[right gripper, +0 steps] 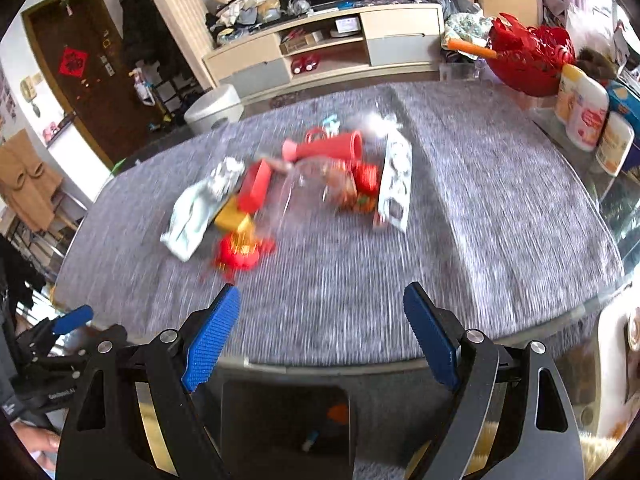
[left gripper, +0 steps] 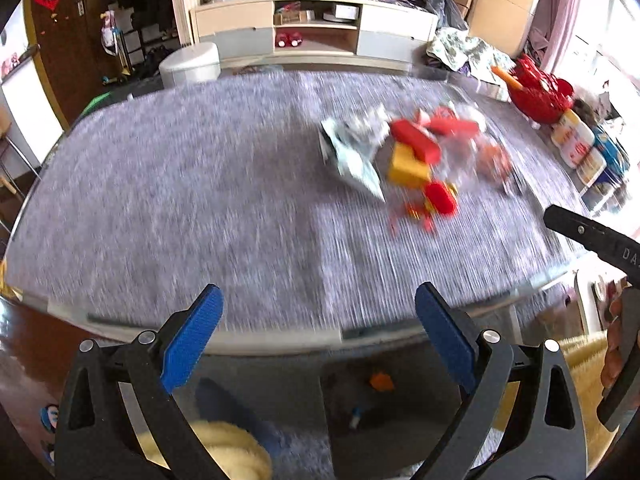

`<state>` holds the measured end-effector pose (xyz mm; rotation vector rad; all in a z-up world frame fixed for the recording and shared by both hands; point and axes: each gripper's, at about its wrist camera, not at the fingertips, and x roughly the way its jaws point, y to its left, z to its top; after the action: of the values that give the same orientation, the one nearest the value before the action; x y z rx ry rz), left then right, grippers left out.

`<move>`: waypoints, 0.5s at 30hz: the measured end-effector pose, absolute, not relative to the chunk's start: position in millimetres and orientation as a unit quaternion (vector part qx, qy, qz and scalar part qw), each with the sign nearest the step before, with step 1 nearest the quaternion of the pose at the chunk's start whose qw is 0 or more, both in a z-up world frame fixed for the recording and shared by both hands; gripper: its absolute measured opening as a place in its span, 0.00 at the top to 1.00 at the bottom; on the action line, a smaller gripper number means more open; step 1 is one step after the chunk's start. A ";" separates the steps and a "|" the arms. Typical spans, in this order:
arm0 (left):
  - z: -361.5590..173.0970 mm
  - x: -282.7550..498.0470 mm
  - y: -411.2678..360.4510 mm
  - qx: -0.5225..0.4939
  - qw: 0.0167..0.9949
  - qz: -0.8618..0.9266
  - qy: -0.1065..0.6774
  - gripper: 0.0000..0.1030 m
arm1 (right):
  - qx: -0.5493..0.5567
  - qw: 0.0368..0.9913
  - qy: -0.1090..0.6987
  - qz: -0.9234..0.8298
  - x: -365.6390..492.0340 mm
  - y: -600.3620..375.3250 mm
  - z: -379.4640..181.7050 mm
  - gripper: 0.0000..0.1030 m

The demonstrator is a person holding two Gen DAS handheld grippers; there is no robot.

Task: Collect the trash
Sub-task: 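Raise both tools back over the table toward the wrappers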

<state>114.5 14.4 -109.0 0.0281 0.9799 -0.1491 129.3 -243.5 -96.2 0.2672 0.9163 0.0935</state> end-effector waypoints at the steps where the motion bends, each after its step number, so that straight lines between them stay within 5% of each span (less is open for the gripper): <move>1: -107.4 120.9 14.8 0.013 0.881 -0.070 0.469 0.11 | 0.130 0.888 0.439 0.045 133.1 -246.9 -95.4 0.18; 15: -113.7 204.4 6.4 0.004 0.877 -0.075 0.474 0.17 | 0.117 0.896 0.425 0.051 192.5 -237.0 -97.0 0.20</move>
<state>204.4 6.4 -113.7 0.0092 0.9893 -0.1569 192.5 -237.0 -97.0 0.2424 0.8804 0.1066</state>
